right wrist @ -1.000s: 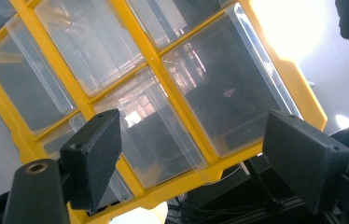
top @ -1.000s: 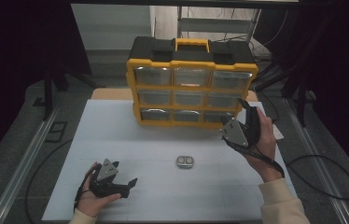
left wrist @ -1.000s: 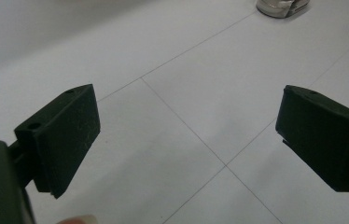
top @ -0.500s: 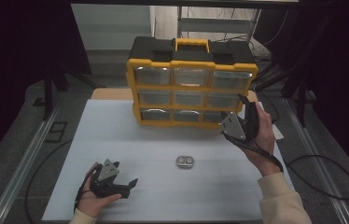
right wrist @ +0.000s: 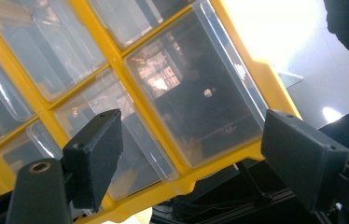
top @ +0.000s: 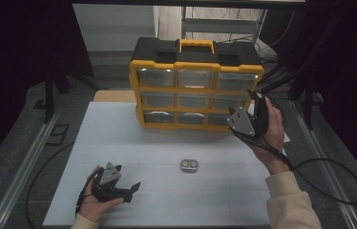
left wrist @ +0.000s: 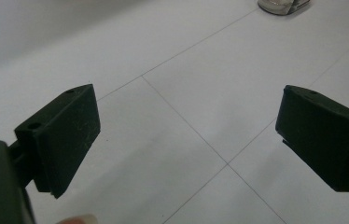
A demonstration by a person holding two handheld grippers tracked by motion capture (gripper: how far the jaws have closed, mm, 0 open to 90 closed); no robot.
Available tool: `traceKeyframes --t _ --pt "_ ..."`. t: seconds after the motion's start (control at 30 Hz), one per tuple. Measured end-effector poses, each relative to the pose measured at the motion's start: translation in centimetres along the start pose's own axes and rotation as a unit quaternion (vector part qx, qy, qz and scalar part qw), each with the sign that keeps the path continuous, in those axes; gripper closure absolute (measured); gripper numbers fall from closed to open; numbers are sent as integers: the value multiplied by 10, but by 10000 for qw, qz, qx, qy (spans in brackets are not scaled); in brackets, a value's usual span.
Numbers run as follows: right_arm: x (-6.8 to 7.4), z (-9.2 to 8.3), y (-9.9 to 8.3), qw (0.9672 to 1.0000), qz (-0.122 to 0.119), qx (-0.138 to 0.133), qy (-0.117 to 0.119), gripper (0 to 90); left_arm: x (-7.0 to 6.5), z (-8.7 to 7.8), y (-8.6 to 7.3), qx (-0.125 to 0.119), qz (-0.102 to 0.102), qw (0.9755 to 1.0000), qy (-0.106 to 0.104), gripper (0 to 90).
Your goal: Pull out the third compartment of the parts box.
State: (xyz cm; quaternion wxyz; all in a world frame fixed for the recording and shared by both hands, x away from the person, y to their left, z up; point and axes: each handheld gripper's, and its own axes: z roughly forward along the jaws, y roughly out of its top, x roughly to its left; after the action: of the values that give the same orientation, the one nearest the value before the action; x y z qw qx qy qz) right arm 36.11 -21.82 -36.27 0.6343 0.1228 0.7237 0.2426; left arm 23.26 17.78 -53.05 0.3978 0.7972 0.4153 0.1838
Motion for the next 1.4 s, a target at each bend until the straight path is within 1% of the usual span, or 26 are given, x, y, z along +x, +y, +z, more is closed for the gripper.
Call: traceKeyframes --t 0.17,0.43,0.53,0.7,0.97,1.03,1.13,1.27,1.4 --pt "-1 2 2 10000 89 -35 6 215 0 0 0 7 8 10000 -7 70" --pt "-2 8 1 10000 48 65 31 215 2 -2 -1 -25 -30 10000 -3 70" --pt "-3 9 1 10000 -10 91 9 215 2 -3 0 -41 -38 10000 -2 70" --pt "-7 11 1 10000 -6 98 -4 215 2 -3 0 -33 -33 10000 4 70" --pt "-7 17 2 9999 -2 130 5 216 3 -4 -1 -46 -45 10000 1 70" --pt "-7 19 4 10000 4 86 9 216 3 -4 -1 -40 -47 10000 0 70" --pt "-7 21 7 10000 -33 90 22 216 3 -4 -1 -34 -35 10000 -6 70" --pt "-9 25 8 9999 -81 86 -21 217 4 -4 -1 -29 -55 10000 0 70" --pt "-11 27 9 10000 -78 54 -13 217 3 -4 -2 -26 -45 10000 -34 70"
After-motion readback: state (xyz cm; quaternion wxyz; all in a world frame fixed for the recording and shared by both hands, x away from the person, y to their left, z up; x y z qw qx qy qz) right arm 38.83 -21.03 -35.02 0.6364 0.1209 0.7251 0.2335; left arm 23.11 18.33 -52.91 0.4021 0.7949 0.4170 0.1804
